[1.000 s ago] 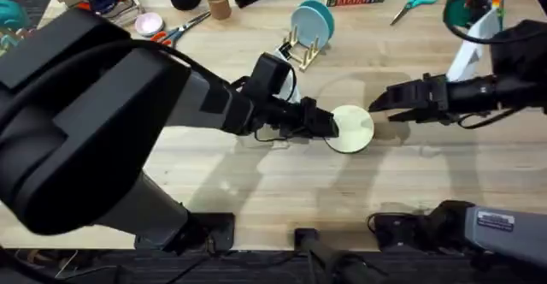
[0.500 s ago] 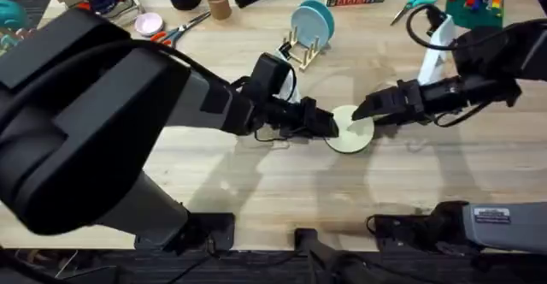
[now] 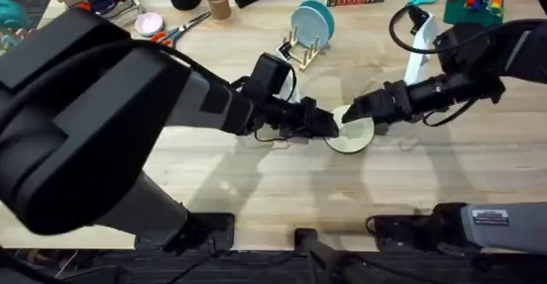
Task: Pick up the plates from the table one by one and place each into a slot on the dish rack.
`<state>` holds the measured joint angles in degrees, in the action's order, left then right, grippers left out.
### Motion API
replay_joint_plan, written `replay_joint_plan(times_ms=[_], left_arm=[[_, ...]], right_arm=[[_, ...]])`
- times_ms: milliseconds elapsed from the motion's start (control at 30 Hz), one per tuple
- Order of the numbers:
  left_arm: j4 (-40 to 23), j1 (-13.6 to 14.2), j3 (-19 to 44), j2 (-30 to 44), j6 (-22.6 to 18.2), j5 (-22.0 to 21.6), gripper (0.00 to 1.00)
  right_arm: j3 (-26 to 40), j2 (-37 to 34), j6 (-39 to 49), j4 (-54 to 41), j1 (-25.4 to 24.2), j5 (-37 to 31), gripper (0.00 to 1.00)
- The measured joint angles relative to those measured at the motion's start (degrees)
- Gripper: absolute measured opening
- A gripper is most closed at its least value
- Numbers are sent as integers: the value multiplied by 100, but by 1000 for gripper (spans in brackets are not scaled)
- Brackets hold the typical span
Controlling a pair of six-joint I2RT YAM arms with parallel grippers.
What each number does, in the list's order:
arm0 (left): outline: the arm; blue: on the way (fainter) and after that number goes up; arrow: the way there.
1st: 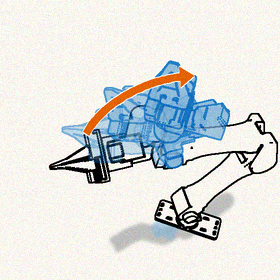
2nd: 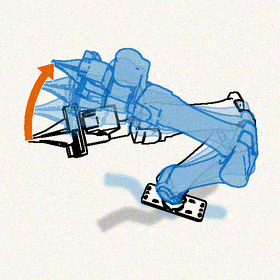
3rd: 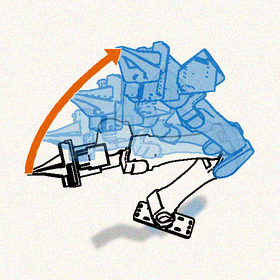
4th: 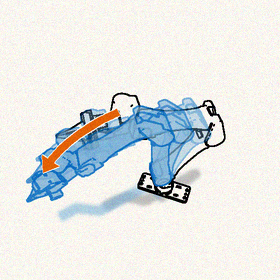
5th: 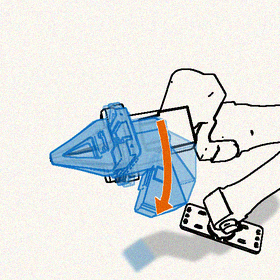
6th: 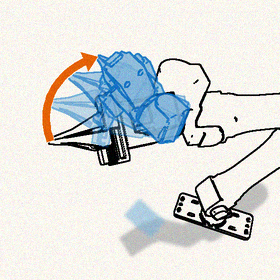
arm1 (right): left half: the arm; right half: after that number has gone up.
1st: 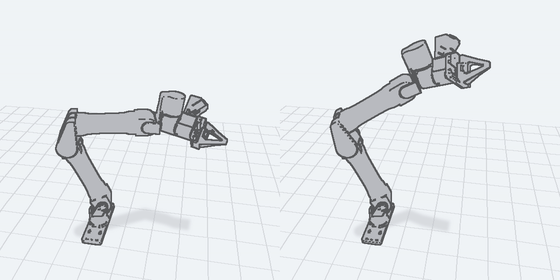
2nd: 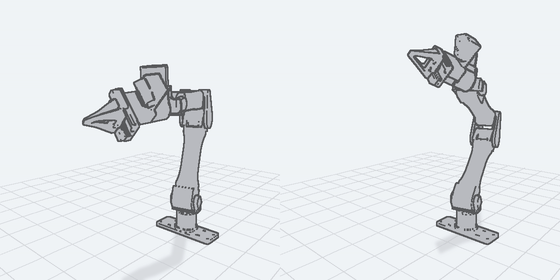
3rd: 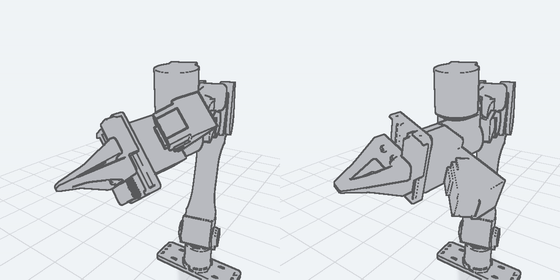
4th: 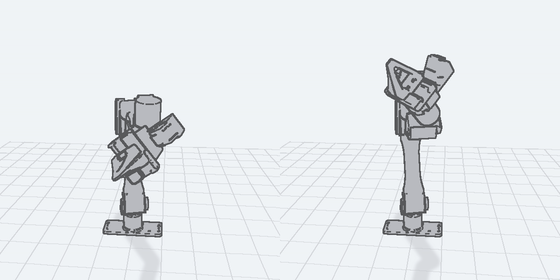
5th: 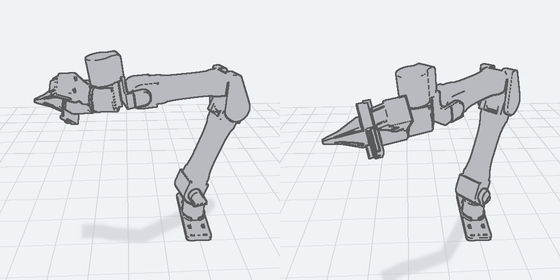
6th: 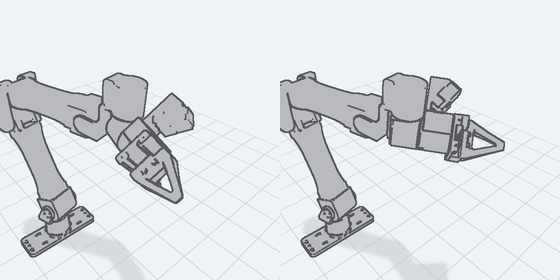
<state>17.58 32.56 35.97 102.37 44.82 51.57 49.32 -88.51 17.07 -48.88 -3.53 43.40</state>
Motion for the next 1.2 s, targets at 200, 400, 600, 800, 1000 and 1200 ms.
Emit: replay_joint_plan(times_ms=[200, 400, 600, 800, 1000, 1200], left_arm=[[0, 0, 0, 0, 0, 0, 41], [-1, 0, 0, 0, 0, 0, 41], [-2, -9, 0, 0, 0, 36, 41], [0, -31, 0, 0, -2, 105, 41], [2, -31, 0, 0, -2, 107, 41], [26, -31, 0, 0, 0, 107, 41]], right_arm=[[0, -1, -62, 0, 113, 0, 936], [0, -1, -81, 11, 112, -27, 581], [0, -2, -86, 42, 86, -143, 285], [0, 0, -84, 44, 50, -208, 36], [0, 0, -82, 44, 50, -205, 34], [0, -2, -84, 36, 50, -205, 33]])
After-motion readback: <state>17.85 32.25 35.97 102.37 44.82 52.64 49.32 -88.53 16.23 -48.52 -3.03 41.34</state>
